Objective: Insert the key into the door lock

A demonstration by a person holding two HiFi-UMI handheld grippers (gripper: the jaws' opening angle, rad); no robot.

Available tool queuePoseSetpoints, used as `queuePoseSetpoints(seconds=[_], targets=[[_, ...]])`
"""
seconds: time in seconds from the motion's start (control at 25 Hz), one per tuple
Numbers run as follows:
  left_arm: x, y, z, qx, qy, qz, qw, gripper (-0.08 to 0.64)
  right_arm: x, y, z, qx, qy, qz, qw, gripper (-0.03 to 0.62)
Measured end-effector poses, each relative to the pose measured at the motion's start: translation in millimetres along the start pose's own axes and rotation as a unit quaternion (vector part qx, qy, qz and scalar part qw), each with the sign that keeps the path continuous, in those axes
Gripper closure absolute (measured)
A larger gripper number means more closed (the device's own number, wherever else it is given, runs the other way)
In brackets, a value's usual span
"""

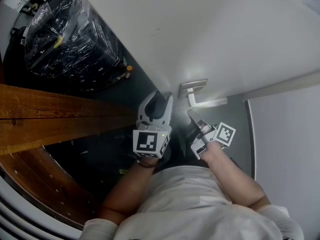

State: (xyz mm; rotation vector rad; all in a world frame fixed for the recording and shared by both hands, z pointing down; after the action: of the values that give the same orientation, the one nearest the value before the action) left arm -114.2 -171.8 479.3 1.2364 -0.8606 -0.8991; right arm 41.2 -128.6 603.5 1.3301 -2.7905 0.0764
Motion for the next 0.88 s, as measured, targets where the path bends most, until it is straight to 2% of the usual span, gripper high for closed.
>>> queuePoseSetpoints(seconds=[0.56,0.88], targets=[[4.6,2.1,4.4,0.005,0.004,-0.002,1.0000,0.426,9.1,-1.3,-3.6,0.001,-0.010,0.010,1.000,0.568],[8.3,1.5,7.6,0.004,0.000,-0.004,1.0000,0.434,12.8,-10.9,-3.1,-0.007,-0.002,0.003,1.000,0.571]])
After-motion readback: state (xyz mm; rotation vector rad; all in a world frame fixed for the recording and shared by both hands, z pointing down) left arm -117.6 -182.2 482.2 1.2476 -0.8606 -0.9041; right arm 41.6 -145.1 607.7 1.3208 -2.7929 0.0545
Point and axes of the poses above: the fingertips, and each gripper's own axes: x forward along the fingers, z to its left, y out of its underside, the point moved 5 cm from there along -x, backward along the fingers, and after that the axes turned 5 degrees about -z, right-handed, at the moved point
